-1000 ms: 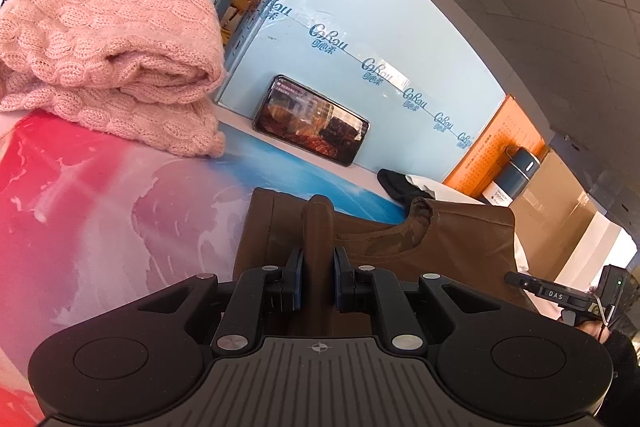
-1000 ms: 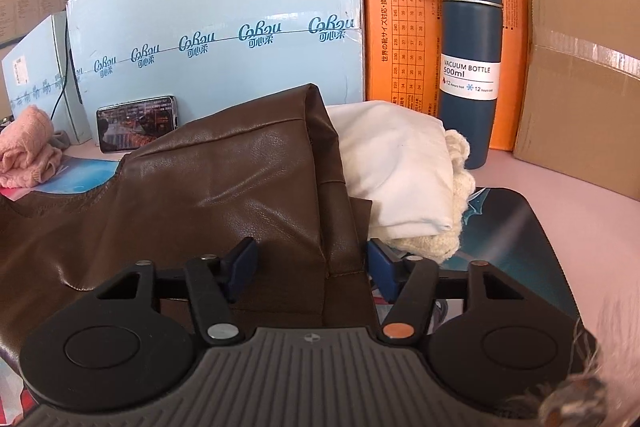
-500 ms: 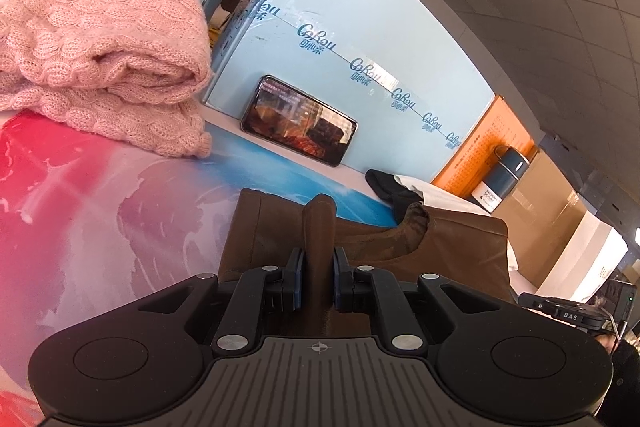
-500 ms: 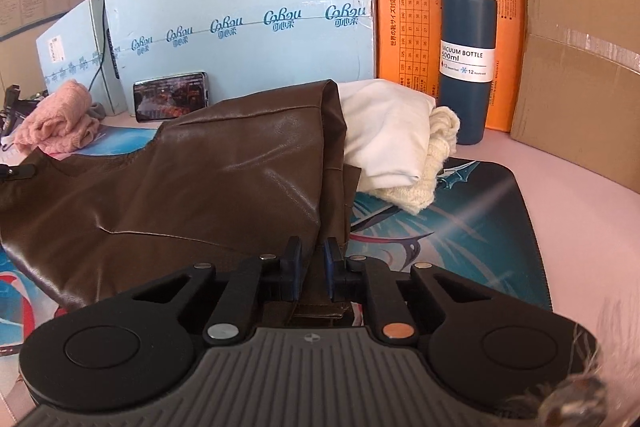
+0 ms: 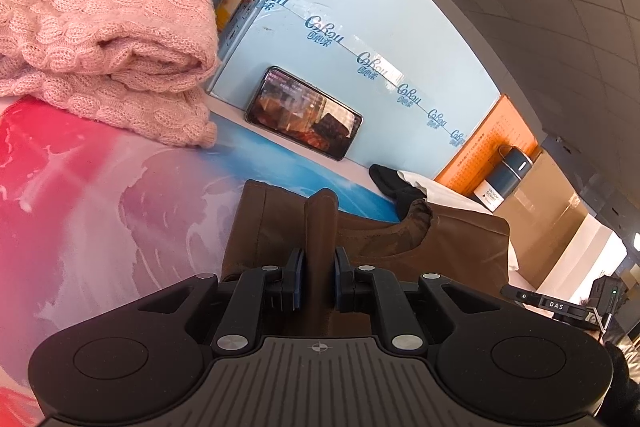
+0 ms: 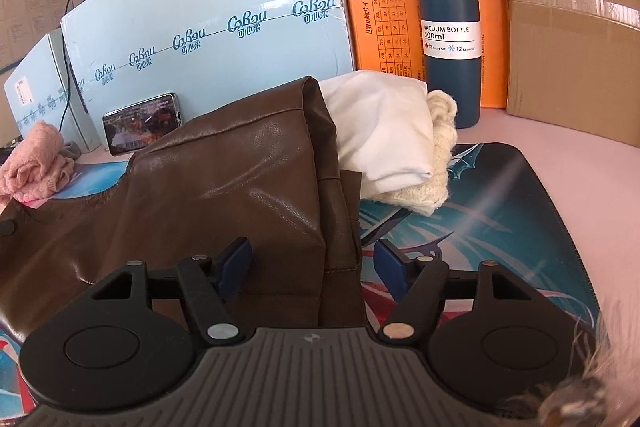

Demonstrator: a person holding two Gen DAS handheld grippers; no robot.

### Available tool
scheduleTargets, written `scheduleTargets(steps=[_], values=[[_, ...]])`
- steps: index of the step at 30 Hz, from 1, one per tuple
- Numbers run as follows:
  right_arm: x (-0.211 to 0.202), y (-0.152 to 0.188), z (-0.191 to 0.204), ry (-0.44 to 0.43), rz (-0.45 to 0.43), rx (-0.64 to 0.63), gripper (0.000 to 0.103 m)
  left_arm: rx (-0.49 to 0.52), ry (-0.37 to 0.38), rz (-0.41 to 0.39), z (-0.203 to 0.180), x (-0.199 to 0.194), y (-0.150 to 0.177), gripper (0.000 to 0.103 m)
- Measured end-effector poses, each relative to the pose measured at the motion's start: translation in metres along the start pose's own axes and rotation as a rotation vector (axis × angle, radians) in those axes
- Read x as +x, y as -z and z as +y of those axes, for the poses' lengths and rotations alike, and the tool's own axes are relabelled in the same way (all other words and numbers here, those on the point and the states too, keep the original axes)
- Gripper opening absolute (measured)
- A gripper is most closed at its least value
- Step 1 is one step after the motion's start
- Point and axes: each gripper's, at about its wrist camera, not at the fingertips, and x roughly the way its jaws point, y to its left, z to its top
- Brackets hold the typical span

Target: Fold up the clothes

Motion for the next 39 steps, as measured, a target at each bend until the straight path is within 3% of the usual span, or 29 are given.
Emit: scheduleTargets(steps=[2,5,6,8,13,14,16,17,18,21,26,30,34,35,37,39], values=[[-0.001,0.001,0.003,0.005,0.001,-0.004,0.047,0.006,0.007,0.003,-0.001,0.001,0.0,0.013],[-0.011,0.002,0.007,0.043,-0.006,-0.031,0.017,0.023,0.018,-0.001,-0.004,0.0,0.001,0.011],[-0.016,0.003,0.006,0.046,-0.009,-0.034,0.013,0.034,0.021,-0.005,-0.006,0.0,0.001,0.009],[-0.026,0.006,0.005,0.047,-0.01,-0.038,0.009,0.055,0.021,-0.014,-0.011,-0.001,0.0,0.007],[-0.043,0.015,-0.003,-0.007,0.005,-0.024,0.009,0.086,-0.008,-0.024,-0.019,0.005,-0.013,0.006],[-0.046,0.015,-0.005,-0.016,-0.016,-0.011,0.011,0.085,-0.023,-0.022,-0.019,0.008,-0.016,0.006],[-0.047,0.011,-0.008,-0.027,-0.069,0.032,0.035,0.08,-0.045,-0.017,-0.017,0.012,-0.02,0.006],[-0.046,0.006,-0.008,-0.026,-0.095,0.051,0.056,0.07,-0.041,-0.012,-0.014,0.013,-0.019,0.006],[-0.043,0.002,-0.007,-0.028,-0.121,0.053,0.062,0.059,-0.04,-0.008,-0.011,0.015,-0.017,0.007],[-0.024,-0.014,0.003,-0.03,-0.14,-0.001,0.066,0.025,-0.032,-0.006,-0.004,0.014,-0.015,0.007],[0.014,-0.027,0.02,0.057,-0.088,-0.162,0.077,0.006,-0.02,-0.001,-0.001,0.015,-0.015,0.007],[0.034,-0.03,0.016,0.025,-0.044,-0.149,0.079,-0.005,-0.013,0.005,0.001,0.017,-0.015,0.007],[0.04,-0.034,0.018,0.002,-0.055,-0.16,0.079,-0.016,-0.006,0.011,0.002,0.018,-0.014,0.007],[0.041,-0.035,0.019,0.005,-0.056,-0.162,0.076,-0.019,-0.005,0.012,0.003,0.018,-0.014,0.007],[0.038,-0.034,0.022,0.021,-0.067,-0.175,0.06,-0.018,0.001,0.01,0.003,0.018,-0.014,0.007],[0.032,-0.033,0.024,0.041,-0.081,-0.183,0.03,-0.011,0.009,0.006,0.002,0.017,-0.014,0.007]])
